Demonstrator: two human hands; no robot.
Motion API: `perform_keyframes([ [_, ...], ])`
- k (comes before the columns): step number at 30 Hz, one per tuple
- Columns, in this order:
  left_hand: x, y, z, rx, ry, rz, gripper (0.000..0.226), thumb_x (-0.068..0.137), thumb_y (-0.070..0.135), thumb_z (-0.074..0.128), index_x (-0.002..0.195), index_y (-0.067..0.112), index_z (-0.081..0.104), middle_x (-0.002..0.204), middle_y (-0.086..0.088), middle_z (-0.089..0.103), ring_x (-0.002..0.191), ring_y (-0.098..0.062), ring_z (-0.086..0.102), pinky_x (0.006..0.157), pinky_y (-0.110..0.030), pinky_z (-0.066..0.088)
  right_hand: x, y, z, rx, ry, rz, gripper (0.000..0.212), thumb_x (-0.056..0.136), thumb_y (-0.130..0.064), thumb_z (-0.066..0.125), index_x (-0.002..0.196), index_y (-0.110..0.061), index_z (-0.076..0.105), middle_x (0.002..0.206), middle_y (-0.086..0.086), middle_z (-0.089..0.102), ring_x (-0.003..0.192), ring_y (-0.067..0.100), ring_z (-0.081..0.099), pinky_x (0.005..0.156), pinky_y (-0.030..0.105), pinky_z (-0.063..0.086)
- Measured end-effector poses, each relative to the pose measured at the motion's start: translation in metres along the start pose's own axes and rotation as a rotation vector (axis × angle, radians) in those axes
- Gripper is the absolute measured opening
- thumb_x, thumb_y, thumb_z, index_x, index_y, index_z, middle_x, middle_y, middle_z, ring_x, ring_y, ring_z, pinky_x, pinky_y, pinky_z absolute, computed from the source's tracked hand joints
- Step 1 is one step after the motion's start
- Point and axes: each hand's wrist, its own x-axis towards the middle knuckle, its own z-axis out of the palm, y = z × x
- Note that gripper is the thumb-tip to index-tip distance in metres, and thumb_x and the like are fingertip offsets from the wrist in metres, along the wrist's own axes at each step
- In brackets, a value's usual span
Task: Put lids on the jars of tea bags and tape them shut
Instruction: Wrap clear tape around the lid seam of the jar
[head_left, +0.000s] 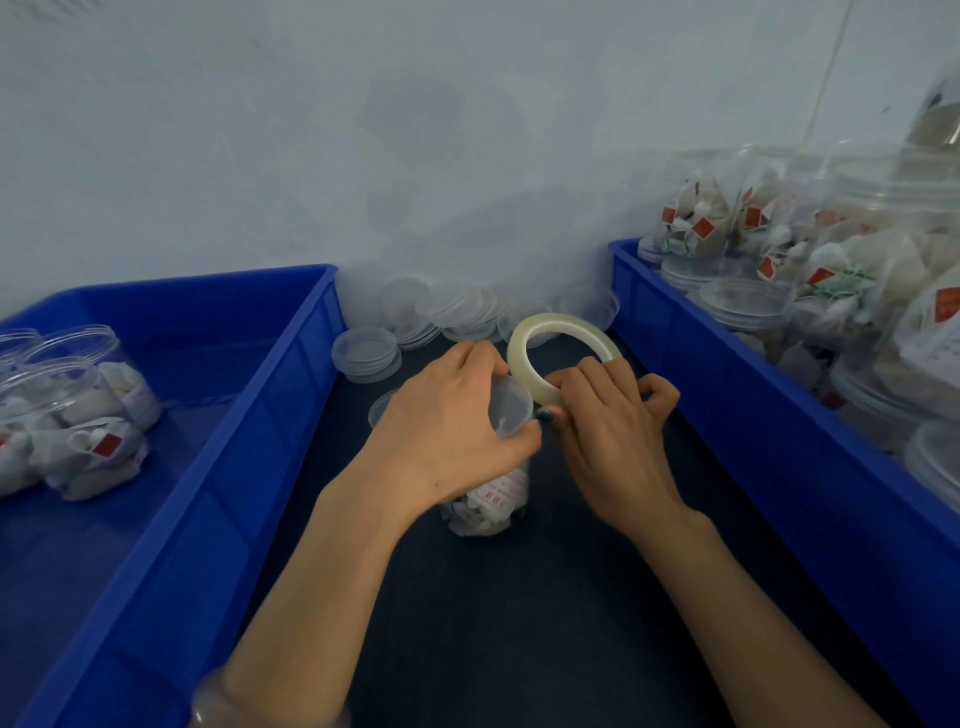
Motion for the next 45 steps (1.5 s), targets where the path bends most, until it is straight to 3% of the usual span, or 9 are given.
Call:
perform_keyframes([
  [6, -0.005, -0.003, 0.002, -0.119, -0.008, -0.011, 0.056, 0.071, 0.056, 0.063, 0.117, 0.029, 0.048, 0.119, 0.014, 0.049, 0.106, -0.006, 0.051, 0.083, -0.022, 0.04, 0.002, 0.003, -0.004, -0.024, -0.044, -0.034, 0.023, 0.094, -0.04, 0.048, 0.103, -0.024, 0.061, 0.095, -0.008, 0.053, 0.096, 0.018, 0.049, 0.079, 0.035, 0.019],
  [13, -0.004, -0.005, 0.012, 0.03, 0.056, 0.007, 0.076, 0.064, 0.087, 0.053, 0.115, 0.032, 0.043, 0.118, 0.016, 0.05, 0.104, -0.004, 0.05, 0.078, -0.023, 0.038, 0.005, 0.008, -0.013, -0.044, -0.126, -0.086, 0.037, 0.1, -0.046, 0.027, 0.107, -0.029, 0.059, 0.093, -0.015, 0.048, 0.093, 0.013, 0.044, 0.08, 0.034, 0.016],
  [19, -0.003, -0.005, 0.015, 0.003, 0.122, 0.022, 0.057, 0.075, 0.076, 0.056, 0.109, 0.031, 0.048, 0.11, 0.017, 0.053, 0.098, -0.004, 0.051, 0.077, -0.026, 0.045, 0.007, 0.008, -0.02, -0.048, -0.081, -0.082, 0.034, 0.097, -0.04, 0.029, 0.099, -0.028, 0.061, 0.086, -0.014, 0.052, 0.088, 0.014, 0.046, 0.078, 0.033, 0.014],
  [23, -0.003, -0.005, 0.014, -0.025, 0.117, 0.035, 0.051, 0.075, 0.067, 0.056, 0.108, 0.029, 0.051, 0.109, 0.015, 0.053, 0.097, -0.007, 0.051, 0.075, -0.026, 0.042, 0.006, 0.004, -0.015, -0.077, -0.085, -0.051, 0.037, 0.096, -0.036, 0.026, 0.096, -0.03, 0.062, 0.083, -0.015, 0.048, 0.087, 0.013, 0.044, 0.078, 0.034, 0.014],
  [27, -0.003, -0.004, 0.013, -0.04, 0.114, 0.043, 0.045, 0.075, 0.06, 0.057, 0.106, 0.028, 0.051, 0.107, 0.014, 0.053, 0.094, -0.007, 0.051, 0.073, -0.024, 0.039, 0.005, 0.0, -0.01, -0.073, -0.074, -0.013, 0.039, 0.097, -0.032, 0.025, 0.098, -0.029, 0.064, 0.089, -0.011, 0.055, 0.091, 0.015, 0.046, 0.08, 0.036, 0.017],
  [32, -0.003, 0.0, 0.017, -0.011, 0.176, 0.029, 0.042, 0.074, 0.056, 0.055, 0.103, 0.026, 0.052, 0.103, 0.012, 0.055, 0.09, -0.009, 0.052, 0.071, -0.025, 0.039, 0.0, -0.013, 0.0, -0.106, -0.003, 0.123, 0.014, 0.093, -0.014, 0.058, 0.094, -0.025, 0.066, 0.09, -0.006, 0.061, 0.094, 0.021, 0.051, 0.079, 0.036, 0.014],
  [34, -0.002, 0.001, 0.018, 0.001, 0.191, 0.02, 0.042, 0.073, 0.057, 0.055, 0.101, 0.026, 0.051, 0.102, 0.012, 0.055, 0.089, -0.008, 0.051, 0.07, -0.024, 0.036, -0.001, -0.018, 0.004, -0.105, 0.009, 0.185, 0.015, 0.089, -0.01, 0.065, 0.091, -0.025, 0.065, 0.089, -0.005, 0.061, 0.094, 0.021, 0.052, 0.078, 0.036, 0.014],
  [38, -0.001, 0.002, 0.019, 0.001, 0.212, 0.017, 0.042, 0.072, 0.056, 0.056, 0.1, 0.025, 0.052, 0.1, 0.012, 0.056, 0.087, -0.009, 0.052, 0.069, -0.026, 0.038, 0.002, -0.023, 0.009, -0.138, 0.045, 0.228, 0.009, 0.088, -0.014, 0.061, 0.09, -0.023, 0.062, 0.089, -0.004, 0.059, 0.095, 0.022, 0.05, 0.077, 0.035, 0.011],
  [45, -0.001, 0.003, 0.02, 0.003, 0.229, 0.013, 0.041, 0.072, 0.057, 0.055, 0.098, 0.026, 0.051, 0.098, 0.013, 0.055, 0.084, -0.008, 0.051, 0.069, -0.026, 0.039, 0.013, -0.025, 0.012, -0.218, -0.049, 0.264, 0.01, 0.09, -0.018, 0.06, 0.097, -0.024, 0.058, 0.096, -0.004, 0.058, 0.101, 0.021, 0.046, 0.079, 0.038, 0.017],
])
